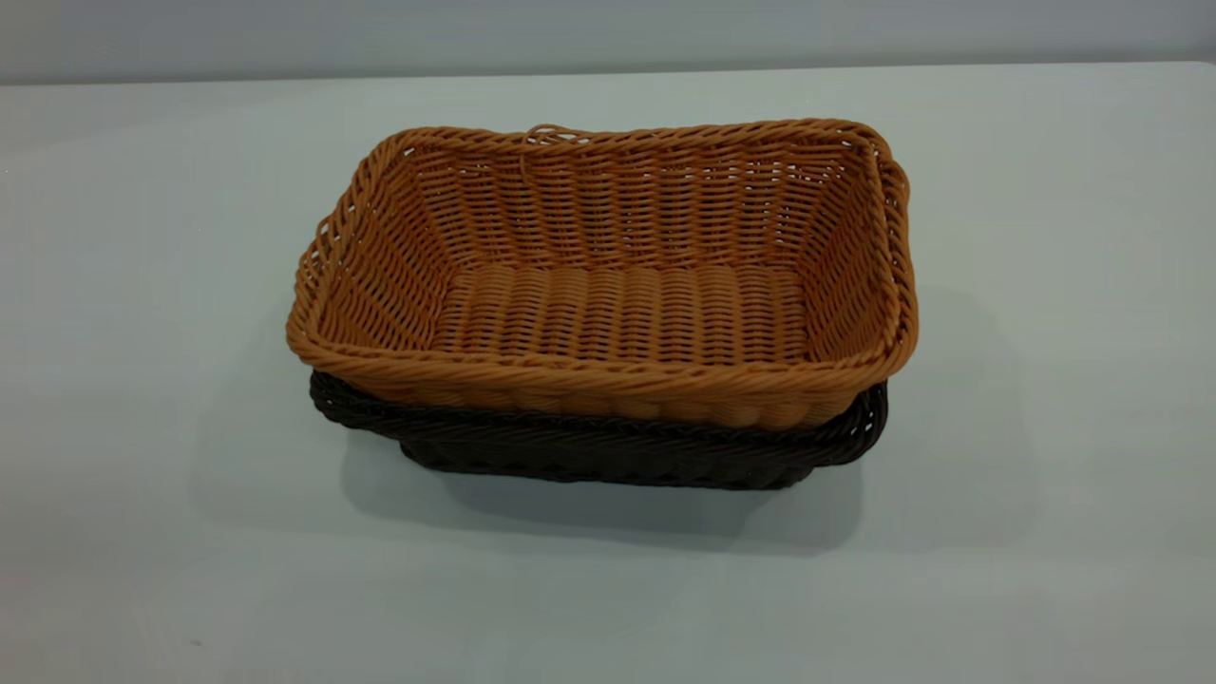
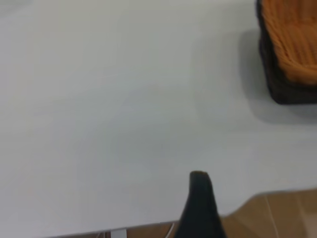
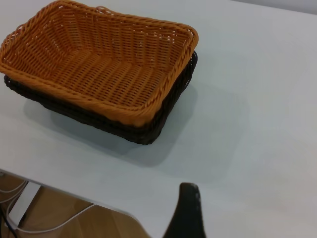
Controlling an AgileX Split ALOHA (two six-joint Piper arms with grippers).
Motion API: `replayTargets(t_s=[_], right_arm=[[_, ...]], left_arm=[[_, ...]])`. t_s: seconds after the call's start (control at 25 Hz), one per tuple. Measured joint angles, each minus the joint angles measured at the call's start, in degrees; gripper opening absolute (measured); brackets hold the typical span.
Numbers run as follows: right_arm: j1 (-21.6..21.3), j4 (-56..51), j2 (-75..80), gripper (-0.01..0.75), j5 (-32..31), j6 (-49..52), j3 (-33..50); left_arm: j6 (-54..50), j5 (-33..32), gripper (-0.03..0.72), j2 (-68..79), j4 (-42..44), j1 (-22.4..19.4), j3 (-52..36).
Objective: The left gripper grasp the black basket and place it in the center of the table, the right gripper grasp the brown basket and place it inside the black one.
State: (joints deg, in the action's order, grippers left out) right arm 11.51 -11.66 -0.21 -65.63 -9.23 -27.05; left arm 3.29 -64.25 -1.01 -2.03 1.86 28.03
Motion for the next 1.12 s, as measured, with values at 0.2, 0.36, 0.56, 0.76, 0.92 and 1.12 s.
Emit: replayTargets(t_s=[0.2, 0.36, 0.56, 0.76, 0.92, 1.12], right_arm=[[0.00, 0.00, 0.00, 0.565, 0.00, 0.00, 0.00], [0.00, 0.00, 0.00, 0.565, 0.00, 0.00, 0.00], [0.00, 0.00, 0.00, 0.565, 0.00, -0.04, 0.00], [0.00, 0.00, 0.00, 0.565, 0.00, -0.04, 0.00], [-1.82, 0.09, 0.00, 0.565, 0.00, -0.04, 0.00], [-8.44, 2.84, -0.16, 0.565, 0.00, 2.56, 0.00]], left_arm=[[-4.90, 0.00, 0.522, -0.08, 3.51, 0.00, 0.00], [-5.42, 0.00, 0.522, -0.08, 3.54, 0.00, 0.00], [-5.53, 0.00, 0.522, -0.08, 3.71, 0.00, 0.00], [-5.53, 0.00, 0.522, -0.08, 3.72, 0.00, 0.00], [-5.53, 0.00, 0.522, -0.08, 3.77, 0.00, 0.00], [-5.53, 0.00, 0.522, -0.08, 3.77, 0.00, 0.00]])
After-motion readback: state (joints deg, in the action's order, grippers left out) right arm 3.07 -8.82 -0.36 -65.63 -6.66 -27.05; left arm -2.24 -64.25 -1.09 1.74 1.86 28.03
